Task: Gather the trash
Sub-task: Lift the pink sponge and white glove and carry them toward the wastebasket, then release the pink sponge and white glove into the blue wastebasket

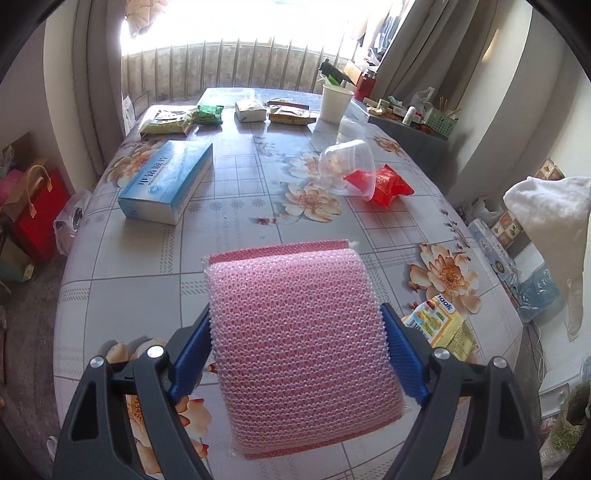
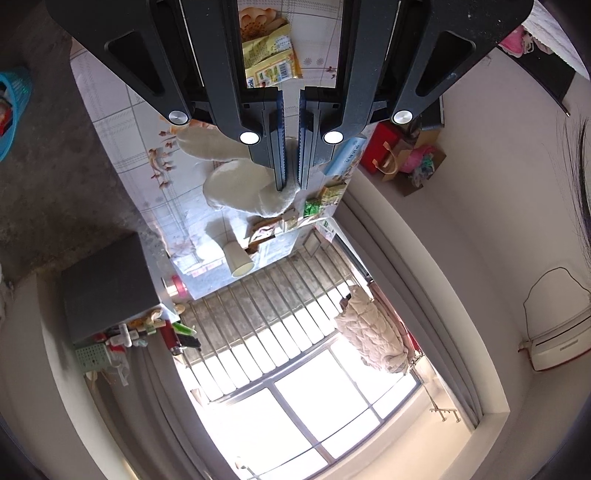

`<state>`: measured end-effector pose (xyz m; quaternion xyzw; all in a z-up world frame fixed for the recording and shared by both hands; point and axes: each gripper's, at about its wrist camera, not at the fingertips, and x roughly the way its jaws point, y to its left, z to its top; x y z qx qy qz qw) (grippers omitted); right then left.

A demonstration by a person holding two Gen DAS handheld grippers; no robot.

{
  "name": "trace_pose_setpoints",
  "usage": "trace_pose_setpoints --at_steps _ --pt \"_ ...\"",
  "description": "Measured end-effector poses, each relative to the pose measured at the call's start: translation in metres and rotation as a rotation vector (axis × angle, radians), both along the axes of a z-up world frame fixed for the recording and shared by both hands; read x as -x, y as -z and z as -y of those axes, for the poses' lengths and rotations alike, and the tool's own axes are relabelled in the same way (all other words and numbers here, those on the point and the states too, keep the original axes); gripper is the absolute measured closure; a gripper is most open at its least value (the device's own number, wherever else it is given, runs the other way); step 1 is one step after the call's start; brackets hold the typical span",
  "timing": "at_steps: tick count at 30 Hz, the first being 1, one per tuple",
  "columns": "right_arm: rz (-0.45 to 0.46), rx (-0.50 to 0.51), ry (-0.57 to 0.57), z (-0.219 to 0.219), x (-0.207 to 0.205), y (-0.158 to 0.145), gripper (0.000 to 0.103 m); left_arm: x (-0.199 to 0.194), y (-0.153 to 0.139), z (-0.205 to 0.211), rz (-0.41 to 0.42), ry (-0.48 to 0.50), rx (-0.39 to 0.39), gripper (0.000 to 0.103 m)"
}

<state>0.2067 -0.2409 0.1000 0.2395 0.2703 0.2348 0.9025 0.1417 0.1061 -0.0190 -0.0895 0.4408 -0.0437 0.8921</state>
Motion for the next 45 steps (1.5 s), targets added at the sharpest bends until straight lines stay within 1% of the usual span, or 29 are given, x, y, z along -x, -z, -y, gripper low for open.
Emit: trace_pose_setpoints --at_steps 3,9,16,21,28,33,38,42,45 --pt "0.004 0.006 0.001 -0.001 0.000 -0.001 0.098 0.001 -0.010 -0.001 0.023 0.010 0.024 0.020" --pt "0.008 0.006 0.011 0.002 0.002 -0.002 0.098 0.003 -0.026 0.009 0.060 0.054 0.046 0.020" --pt "0.021 0.005 0.060 0.020 0.017 -0.006 0.098 -0.005 -0.045 0.041 0.089 0.142 0.079 0.020" --pt "0.020 0.012 0.135 0.049 0.031 -0.005 0.099 -0.016 -0.059 0.084 0.107 0.250 0.103 0.020" --pt "0.012 0.025 0.303 0.110 0.062 -0.003 0.099 -0.037 -0.066 0.172 0.088 0.443 0.150 0.020" --pt "-0.004 0.051 0.436 0.154 0.086 0.003 0.099 -0.053 -0.066 0.246 0.037 0.574 0.181 0.020" --pt "-0.061 0.049 0.539 0.194 0.098 0.027 0.099 -0.070 -0.060 0.322 -0.040 0.677 0.205 0.020" --pt "-0.126 0.026 0.598 0.223 0.097 0.057 0.099 -0.086 -0.045 0.385 -0.139 0.739 0.213 0.020" --pt "-0.182 -0.014 0.629 0.243 0.093 0.083 0.098 -0.106 -0.014 0.423 -0.266 0.781 0.226 0.020"
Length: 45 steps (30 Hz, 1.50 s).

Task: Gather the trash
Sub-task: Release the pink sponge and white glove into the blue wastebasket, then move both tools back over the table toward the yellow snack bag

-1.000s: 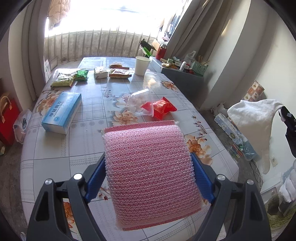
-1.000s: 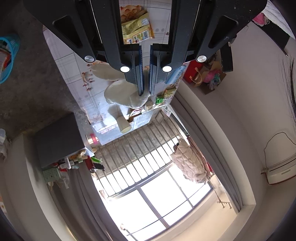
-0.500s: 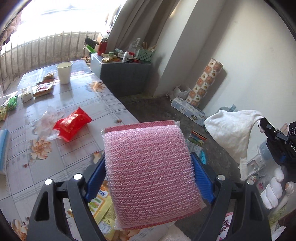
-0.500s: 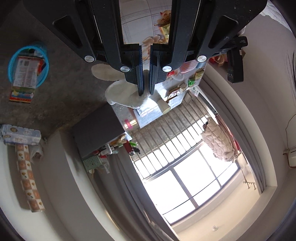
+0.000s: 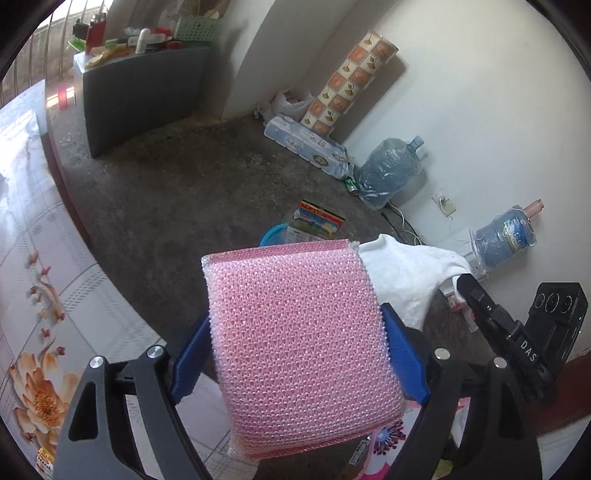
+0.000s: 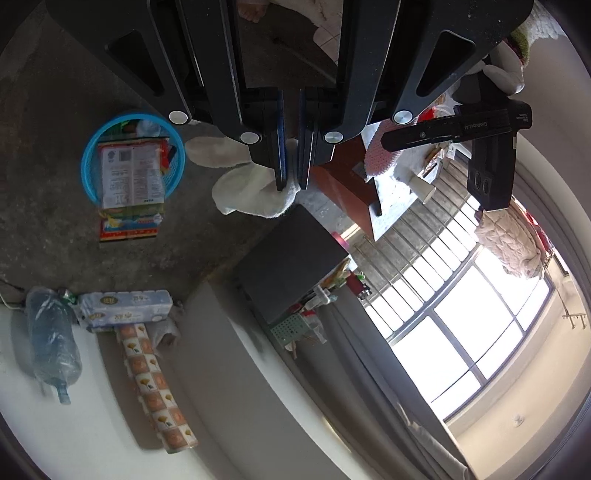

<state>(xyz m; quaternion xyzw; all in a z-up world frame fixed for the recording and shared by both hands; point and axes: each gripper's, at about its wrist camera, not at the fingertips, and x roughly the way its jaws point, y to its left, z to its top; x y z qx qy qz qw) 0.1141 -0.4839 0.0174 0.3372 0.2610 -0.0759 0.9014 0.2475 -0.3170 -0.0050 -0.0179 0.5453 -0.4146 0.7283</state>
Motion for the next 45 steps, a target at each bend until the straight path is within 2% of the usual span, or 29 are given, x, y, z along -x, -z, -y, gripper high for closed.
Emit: trace_pose_setpoints --at_steps 2,4,10,15,18,20,23,25,30,33,37,40,45 --pt "-0.029 -0.032 0.024 0.015 -0.004 0.017 0.099 -0.015 0.024 0.024 -0.081 0.006 -0.027 0.020" --pt "-0.056 -0.062 0.051 0.032 -0.008 0.035 0.099 -0.027 0.047 0.047 -0.125 0.017 -0.055 0.020" --pt "-0.124 -0.155 0.139 0.080 -0.027 0.089 0.098 -0.058 0.101 0.118 -0.196 0.028 -0.126 0.020" --pt "-0.142 -0.212 0.228 0.115 -0.041 0.122 0.098 -0.074 0.128 0.169 -0.216 0.028 -0.123 0.019" --pt "-0.137 -0.257 0.273 0.131 -0.045 0.143 0.092 -0.084 0.148 0.193 -0.236 0.002 -0.122 0.015" --pt "-0.165 -0.293 0.291 0.141 -0.050 0.167 0.073 -0.091 0.164 0.204 -0.255 -0.024 -0.142 0.015" --pt "-0.242 -0.349 0.329 0.152 -0.052 0.204 0.071 -0.096 0.187 0.210 -0.308 -0.044 -0.167 0.015" --pt "-0.266 -0.382 0.343 0.153 -0.046 0.217 0.071 -0.095 0.193 0.211 -0.331 -0.038 -0.170 0.015" --pt "-0.276 -0.392 0.352 0.149 -0.030 0.223 0.071 -0.094 0.183 0.206 -0.304 -0.007 -0.154 0.015" --pt "-0.277 -0.385 0.360 0.148 -0.025 0.219 0.071 -0.092 0.165 0.200 -0.280 0.001 -0.128 0.015" --pt "-0.260 -0.365 0.359 0.145 -0.020 0.210 0.070 -0.086 0.134 0.185 -0.239 0.026 -0.100 0.015" --pt "-0.249 -0.332 0.347 0.138 -0.016 0.197 0.063 -0.080 0.106 0.165 -0.200 0.055 -0.089 0.015" --pt "-0.208 -0.289 0.305 0.108 -0.004 0.159 0.055 -0.067 0.047 0.098 -0.109 0.080 -0.082 0.015"
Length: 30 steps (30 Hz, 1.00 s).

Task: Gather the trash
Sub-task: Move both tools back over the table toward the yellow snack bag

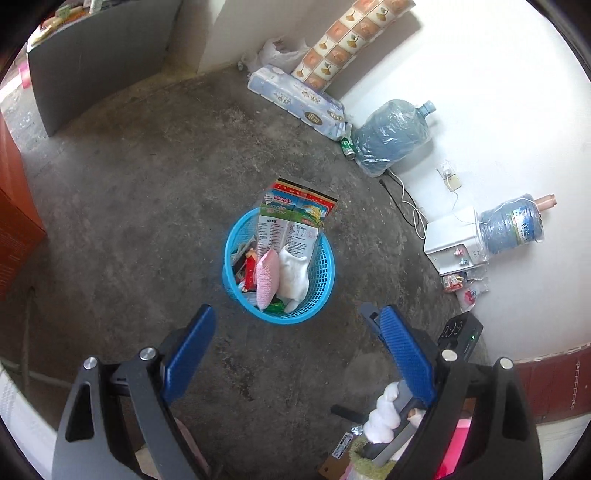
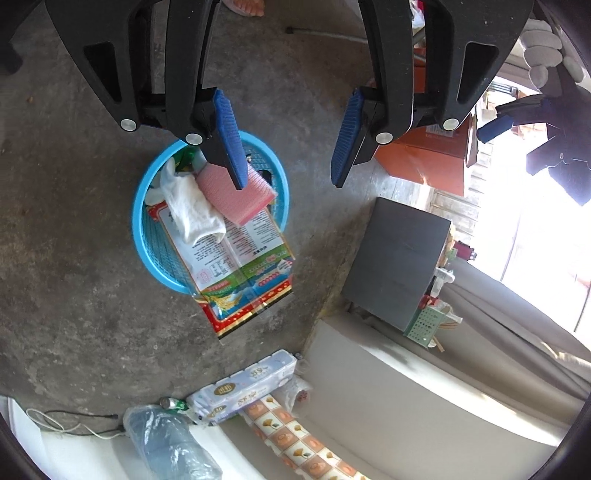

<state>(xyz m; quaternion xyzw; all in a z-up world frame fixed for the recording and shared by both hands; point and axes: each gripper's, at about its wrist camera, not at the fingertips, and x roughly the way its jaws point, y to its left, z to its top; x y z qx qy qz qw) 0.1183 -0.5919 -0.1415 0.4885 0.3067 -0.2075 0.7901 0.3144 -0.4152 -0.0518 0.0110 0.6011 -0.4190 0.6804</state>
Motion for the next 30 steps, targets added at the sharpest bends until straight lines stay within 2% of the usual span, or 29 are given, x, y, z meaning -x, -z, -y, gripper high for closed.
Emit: trace_pose_setpoints --at_steps 5,9,12,16,21,23,25,30 --pt "0.040 0.039 -0.094 -0.043 0.007 -0.039 0.050 0.015 -0.060 -0.109 0.082 -0.054 0.041 0.015" --pt "0.053 0.069 -0.207 -0.083 0.003 -0.067 0.047 0.027 -0.093 -0.216 0.157 -0.206 0.073 0.015" --pt "0.082 0.078 -0.302 -0.116 -0.006 -0.088 0.044 0.045 -0.101 -0.291 0.214 -0.333 0.065 0.015" --pt "0.145 0.047 -0.438 -0.164 -0.020 -0.111 0.042 0.072 -0.086 -0.372 0.237 -0.471 0.031 0.015" --pt "0.206 -0.057 -0.667 -0.238 -0.046 -0.124 0.042 0.099 -0.050 -0.440 0.205 -0.603 0.019 0.015" --pt "0.213 -0.134 -0.769 -0.272 -0.058 -0.122 0.042 0.107 -0.035 -0.457 0.180 -0.645 0.030 0.015" --pt "0.184 -0.189 -0.866 -0.307 -0.067 -0.116 0.042 0.113 -0.022 -0.463 0.163 -0.676 0.028 0.016" --pt "0.082 -0.188 -0.998 -0.373 -0.077 -0.108 0.043 0.126 -0.005 -0.468 0.154 -0.686 0.044 0.025"
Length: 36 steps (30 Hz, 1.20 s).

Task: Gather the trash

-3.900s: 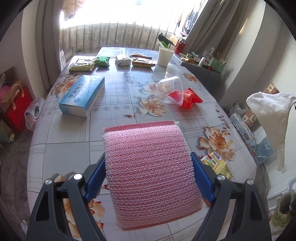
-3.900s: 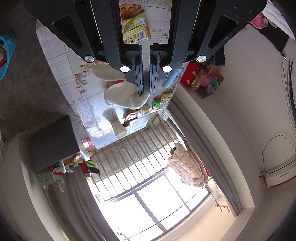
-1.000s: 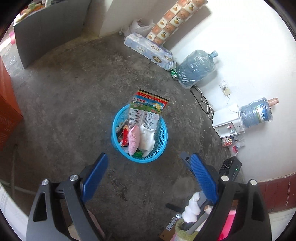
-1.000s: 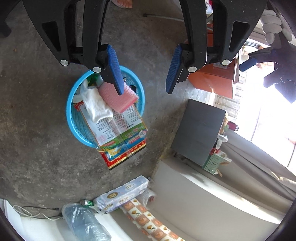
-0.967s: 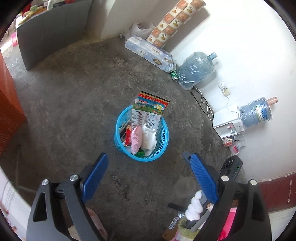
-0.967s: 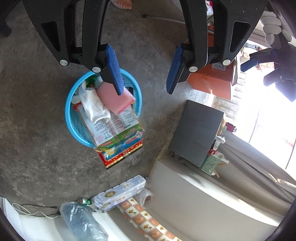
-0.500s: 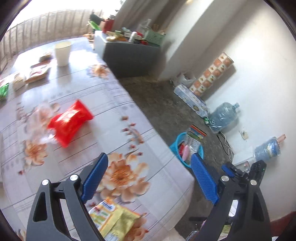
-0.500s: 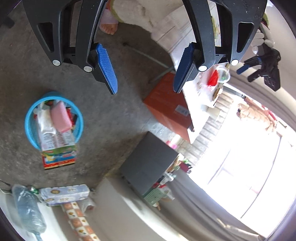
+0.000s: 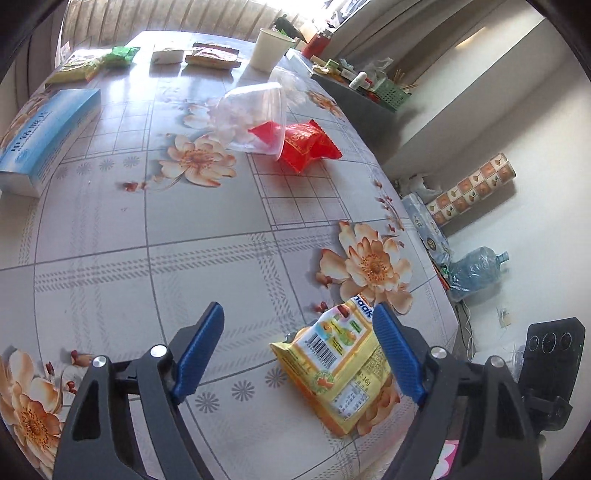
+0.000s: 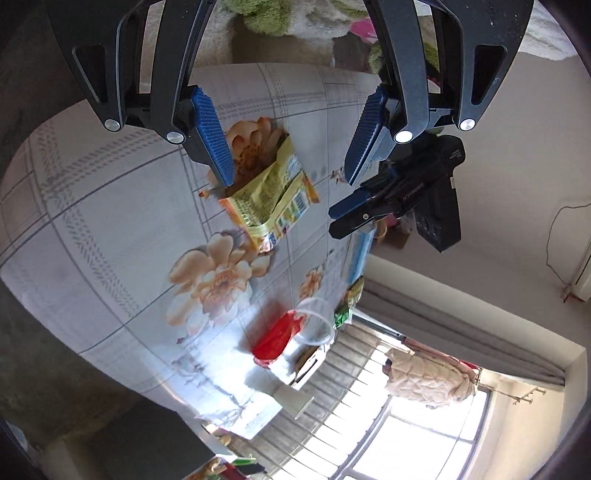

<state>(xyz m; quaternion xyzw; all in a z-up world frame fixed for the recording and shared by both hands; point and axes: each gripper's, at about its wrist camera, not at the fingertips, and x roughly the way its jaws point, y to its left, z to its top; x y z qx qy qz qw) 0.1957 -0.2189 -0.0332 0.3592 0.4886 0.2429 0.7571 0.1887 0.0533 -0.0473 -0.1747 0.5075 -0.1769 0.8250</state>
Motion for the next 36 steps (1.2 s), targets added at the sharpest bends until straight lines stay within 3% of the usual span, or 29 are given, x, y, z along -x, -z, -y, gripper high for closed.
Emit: trace_pose_setpoints --at_steps 5,15,17,24,36 --pt "-0.063 0.070 -0.026 -0.026 -0.009 0.008 0.049 0.012 0.001 0.008 0.038 0.050 0.011 0.029" --pt "-0.135 0.175 0.018 -0.050 -0.031 0.026 0.058 0.024 0.012 0.004 0.018 0.073 0.052 0.041" --pt "-0.128 0.178 0.024 -0.052 -0.036 0.029 0.066 0.024 0.015 0.001 0.010 0.066 0.066 0.042" --pt "-0.099 0.237 0.036 -0.066 -0.049 0.028 0.071 0.021 0.023 0.003 -0.014 0.070 0.091 0.044" --pt "-0.031 0.348 0.011 -0.077 -0.059 0.029 0.092 0.017 0.019 0.012 -0.004 0.096 0.078 0.045"
